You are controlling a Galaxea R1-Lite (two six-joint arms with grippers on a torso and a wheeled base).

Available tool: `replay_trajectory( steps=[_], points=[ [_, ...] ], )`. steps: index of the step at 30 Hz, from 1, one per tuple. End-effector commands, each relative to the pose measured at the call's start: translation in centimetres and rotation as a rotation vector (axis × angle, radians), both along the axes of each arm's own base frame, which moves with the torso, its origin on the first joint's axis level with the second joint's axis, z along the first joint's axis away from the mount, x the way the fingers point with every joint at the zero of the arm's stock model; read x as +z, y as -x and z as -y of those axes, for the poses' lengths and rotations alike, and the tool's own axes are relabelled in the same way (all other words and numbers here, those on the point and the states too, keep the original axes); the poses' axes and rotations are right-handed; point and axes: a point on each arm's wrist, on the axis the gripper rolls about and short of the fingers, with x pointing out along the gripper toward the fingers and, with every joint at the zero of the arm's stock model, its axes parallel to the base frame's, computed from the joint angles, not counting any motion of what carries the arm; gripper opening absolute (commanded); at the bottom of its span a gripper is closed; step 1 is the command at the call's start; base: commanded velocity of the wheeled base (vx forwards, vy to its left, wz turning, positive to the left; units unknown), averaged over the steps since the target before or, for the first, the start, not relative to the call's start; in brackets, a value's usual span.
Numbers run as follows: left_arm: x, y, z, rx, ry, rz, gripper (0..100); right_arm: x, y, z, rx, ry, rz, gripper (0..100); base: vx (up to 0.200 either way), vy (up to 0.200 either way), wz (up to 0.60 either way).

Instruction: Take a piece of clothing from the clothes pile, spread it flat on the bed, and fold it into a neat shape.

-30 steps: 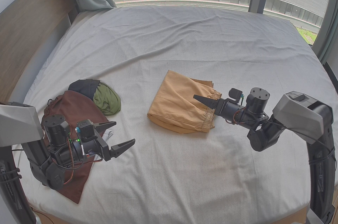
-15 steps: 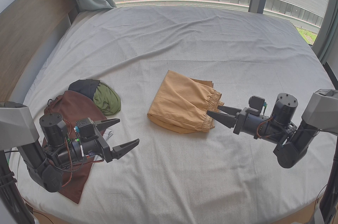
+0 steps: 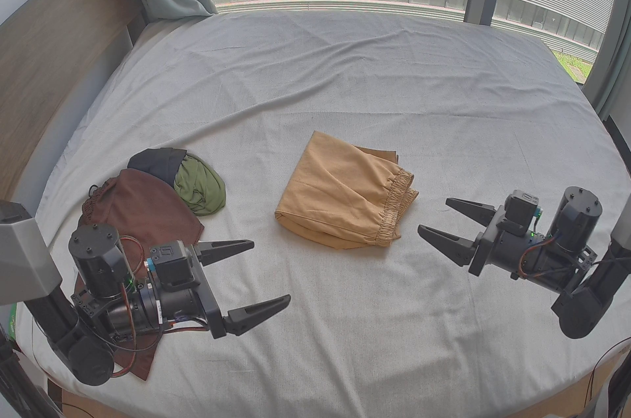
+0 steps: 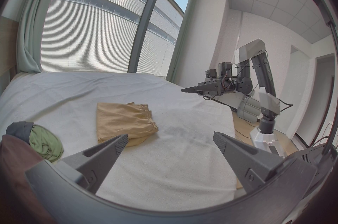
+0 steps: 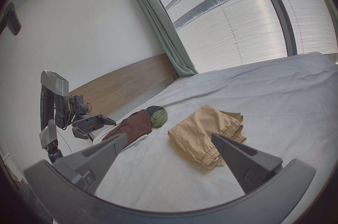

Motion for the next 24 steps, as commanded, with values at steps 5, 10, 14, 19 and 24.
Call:
replay_trajectory(
  steps=[5, 10, 14, 19, 24],
  points=[
    [3.3, 5.1, 0.2, -0.099, 0.059, 0.076, 100, 3.9, 5.5, 2.8, -0.050, -0.013, 0.134, 100, 0.000, 0.000, 0.00],
    [4.6, 7.7, -1.1, -0.076, 0.093, 0.104, 100, 5.4, 9.0, 4.7, -0.094, -0.029, 0.211, 100, 0.000, 0.000, 0.00],
    [4.9, 9.3, -2.1, -0.043, 0.110, 0.106, 100, 5.7, 11.0, 5.6, -0.121, -0.030, 0.244, 100, 0.000, 0.000, 0.00],
    [6.5, 11.0, -2.9, -0.051, 0.169, 0.150, 100, 6.0, 13.3, 6.7, -0.166, -0.029, 0.287, 100, 0.000, 0.000, 0.00],
    [6.8, 12.1, -3.5, -0.063, 0.165, 0.147, 100, 6.4, 15.5, 7.4, -0.198, 0.005, 0.325, 100, 0.000, 0.000, 0.00]
  ],
)
